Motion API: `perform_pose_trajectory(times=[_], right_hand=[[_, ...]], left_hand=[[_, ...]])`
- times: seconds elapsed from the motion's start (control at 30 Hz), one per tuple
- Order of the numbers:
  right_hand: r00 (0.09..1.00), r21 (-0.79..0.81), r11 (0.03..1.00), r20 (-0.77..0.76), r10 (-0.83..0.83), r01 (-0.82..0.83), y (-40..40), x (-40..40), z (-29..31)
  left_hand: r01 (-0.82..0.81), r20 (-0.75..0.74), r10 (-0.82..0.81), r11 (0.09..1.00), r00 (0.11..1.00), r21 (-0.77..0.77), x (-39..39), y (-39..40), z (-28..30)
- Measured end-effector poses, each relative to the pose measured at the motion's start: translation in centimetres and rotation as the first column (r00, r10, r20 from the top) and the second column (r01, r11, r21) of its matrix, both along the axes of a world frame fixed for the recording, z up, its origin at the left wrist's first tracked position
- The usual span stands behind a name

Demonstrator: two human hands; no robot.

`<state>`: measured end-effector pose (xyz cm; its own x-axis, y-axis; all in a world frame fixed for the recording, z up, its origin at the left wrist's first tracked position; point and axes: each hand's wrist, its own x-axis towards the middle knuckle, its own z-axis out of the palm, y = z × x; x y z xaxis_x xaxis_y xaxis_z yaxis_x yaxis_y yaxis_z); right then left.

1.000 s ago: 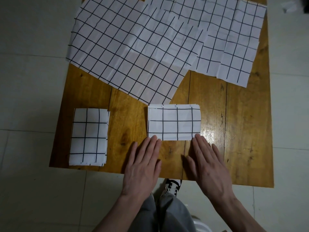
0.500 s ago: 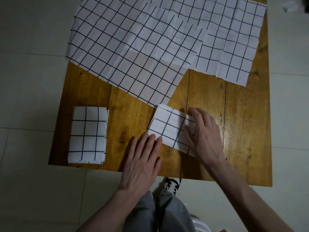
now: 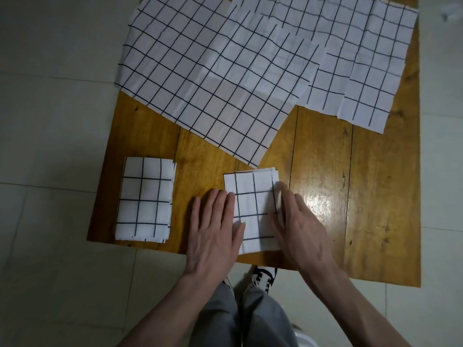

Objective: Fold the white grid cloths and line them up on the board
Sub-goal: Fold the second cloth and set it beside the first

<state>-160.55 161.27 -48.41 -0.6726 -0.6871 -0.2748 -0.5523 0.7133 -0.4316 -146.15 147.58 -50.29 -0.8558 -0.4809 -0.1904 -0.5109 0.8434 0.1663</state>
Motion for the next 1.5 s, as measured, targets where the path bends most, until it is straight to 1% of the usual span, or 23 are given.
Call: perform_pose_trajectory(times=[0.07, 0.13, 0.3, 0.43, 0.57, 0.87, 1.23, 1.37, 1.5], right_hand=[[0.999, -0.038, 0.999, 0.032, 0.038, -0.036, -0.3, 1.4, 0.1], [0.995, -0.045, 0.994, 0.008, 0.096, -0.096, -0.8, 2.5, 0.0], [0.957, 0.045, 0.984, -0.231, 0.177, -0.171, -1.4, 3.4, -0.5], [0.932, 0.046, 0.955, -0.212, 0.295, -0.292, -2.5, 3.5, -1.8], [0.916, 0.11, 0.937, -0.201, 0.347, -0.331, -3.8, 3.5, -2.3], [0.912, 0.122, 0.943, -0.245, 0.33, -0.309, -6.3, 3.4, -2.6], [0.917, 0.13, 0.941, -0.218, 0.333, -0.311, -6.1, 3.2, -2.4], [0.92, 0.114, 0.946, -0.221, 0.323, -0.304, -6.1, 2.9, -1.0], [0.936, 0.065, 0.964, -0.232, 0.264, -0.256, -5.9, 2.3, 2.4]], left_hand=[[-0.021, 0.0, 0.021, 1.0, 1.0, -0.024, 0.3, -0.3, -0.2], [-0.027, 0.004, 0.027, 0.999, 1.0, -0.045, 0.7, -0.7, -0.4], [-0.021, 0.007, 0.021, 0.998, 1.0, -0.054, 1.7, -1.5, -1.1], [-0.048, 0.0, 0.049, 0.995, 0.999, -0.084, 2.5, -2.6, -1.2], [-0.065, -0.012, 0.064, 0.993, 0.998, -0.101, 3.1, -3.6, -1.4], [-0.103, -0.051, 0.098, 0.989, 0.994, -0.106, 2.7, -5.2, -1.5], [-0.106, -0.056, 0.1, 0.987, 0.993, -0.123, 2.2, -5.1, -0.7], [-0.092, -0.076, 0.085, 0.992, 0.993, -0.084, 2.0, -5.0, 0.8], [-0.075, -0.118, 0.073, 0.997, 0.99, -0.014, 1.3, -5.0, 4.6]])
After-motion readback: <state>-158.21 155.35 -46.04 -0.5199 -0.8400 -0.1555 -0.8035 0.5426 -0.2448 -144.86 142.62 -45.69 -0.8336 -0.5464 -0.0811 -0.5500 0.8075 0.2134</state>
